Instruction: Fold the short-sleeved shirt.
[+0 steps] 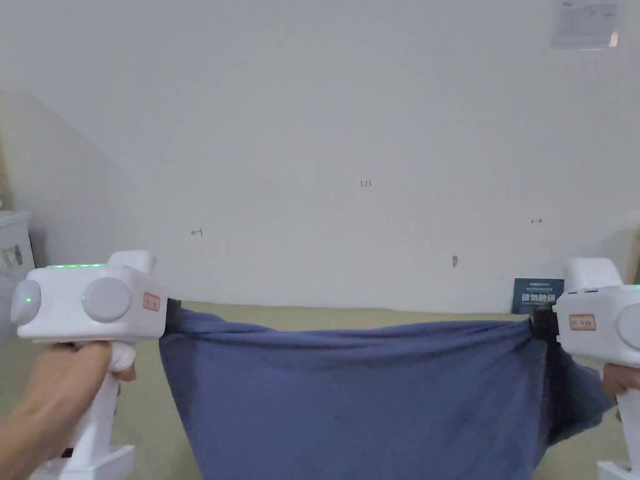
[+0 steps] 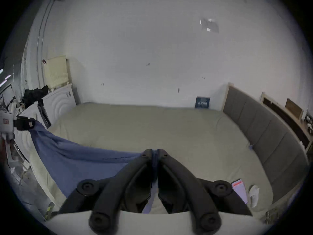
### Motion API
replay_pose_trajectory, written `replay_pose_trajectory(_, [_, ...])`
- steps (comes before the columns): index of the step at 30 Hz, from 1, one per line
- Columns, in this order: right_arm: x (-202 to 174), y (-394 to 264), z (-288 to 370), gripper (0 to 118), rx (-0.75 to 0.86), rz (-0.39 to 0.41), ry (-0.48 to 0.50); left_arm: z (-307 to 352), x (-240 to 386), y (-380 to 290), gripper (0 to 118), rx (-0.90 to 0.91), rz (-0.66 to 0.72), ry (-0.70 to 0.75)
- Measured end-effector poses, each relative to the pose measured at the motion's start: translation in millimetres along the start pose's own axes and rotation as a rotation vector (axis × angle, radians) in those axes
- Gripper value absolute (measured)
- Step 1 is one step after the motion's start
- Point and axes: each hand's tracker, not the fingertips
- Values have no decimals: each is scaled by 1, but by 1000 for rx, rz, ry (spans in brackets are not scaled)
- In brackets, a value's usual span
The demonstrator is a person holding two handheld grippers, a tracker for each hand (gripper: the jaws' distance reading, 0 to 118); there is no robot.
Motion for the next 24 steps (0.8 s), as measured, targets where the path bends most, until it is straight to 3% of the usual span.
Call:
replay_pose_trajectory(11, [-3,75,5,5,87,59,-77,-8,36,82,3,98,-41,95])
replay_pose_trajectory(24, [-1,131,-115,5,98,132,-146,-112,68,144,3,129,-61,198])
